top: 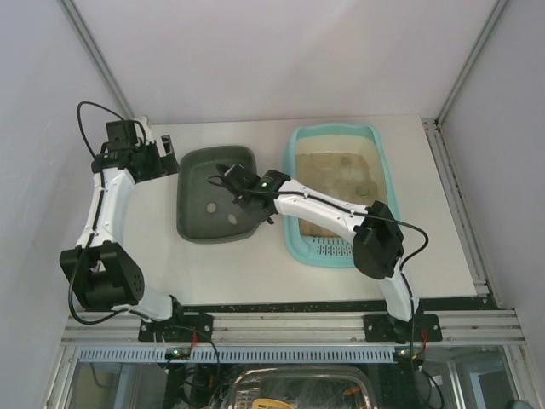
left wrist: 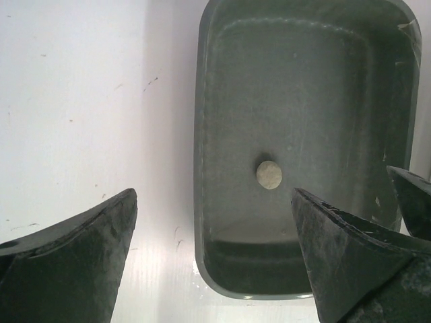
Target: Clean the litter box
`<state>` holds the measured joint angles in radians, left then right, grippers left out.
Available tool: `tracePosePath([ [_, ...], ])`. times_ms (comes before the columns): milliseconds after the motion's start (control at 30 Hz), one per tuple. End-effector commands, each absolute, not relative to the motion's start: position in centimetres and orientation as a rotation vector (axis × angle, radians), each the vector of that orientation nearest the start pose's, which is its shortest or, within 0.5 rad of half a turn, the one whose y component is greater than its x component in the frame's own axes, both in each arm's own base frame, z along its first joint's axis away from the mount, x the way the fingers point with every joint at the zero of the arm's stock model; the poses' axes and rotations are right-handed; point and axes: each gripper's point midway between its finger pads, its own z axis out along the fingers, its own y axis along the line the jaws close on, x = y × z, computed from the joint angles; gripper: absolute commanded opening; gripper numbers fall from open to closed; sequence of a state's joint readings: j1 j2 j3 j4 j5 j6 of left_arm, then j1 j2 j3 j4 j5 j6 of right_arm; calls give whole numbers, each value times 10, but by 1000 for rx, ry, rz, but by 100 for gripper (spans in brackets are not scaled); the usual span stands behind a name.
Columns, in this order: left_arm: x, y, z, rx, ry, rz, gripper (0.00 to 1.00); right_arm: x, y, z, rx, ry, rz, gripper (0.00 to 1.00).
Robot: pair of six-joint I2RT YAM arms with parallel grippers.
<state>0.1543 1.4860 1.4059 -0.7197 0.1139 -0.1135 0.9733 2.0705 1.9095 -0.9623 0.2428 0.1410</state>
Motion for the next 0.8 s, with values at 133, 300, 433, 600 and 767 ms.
tracePosePath([
  [133,388,23,229,-227,2284,-211,100,314,353,166,-891,2292,-206,0],
  [300,393,9,243,-237,2248,-263,100,305,347,228,-719,2335,136,0],
  [433,396,-15,264,-189,2214,-237,100,287,310,248,-594,2384,278,0],
  [600,388,-66,319,41,2077,-130,100,257,230,227,-395,2499,304,0],
  [767,393,-99,304,66,2120,-259,100,241,157,175,-113,2610,346,0],
])
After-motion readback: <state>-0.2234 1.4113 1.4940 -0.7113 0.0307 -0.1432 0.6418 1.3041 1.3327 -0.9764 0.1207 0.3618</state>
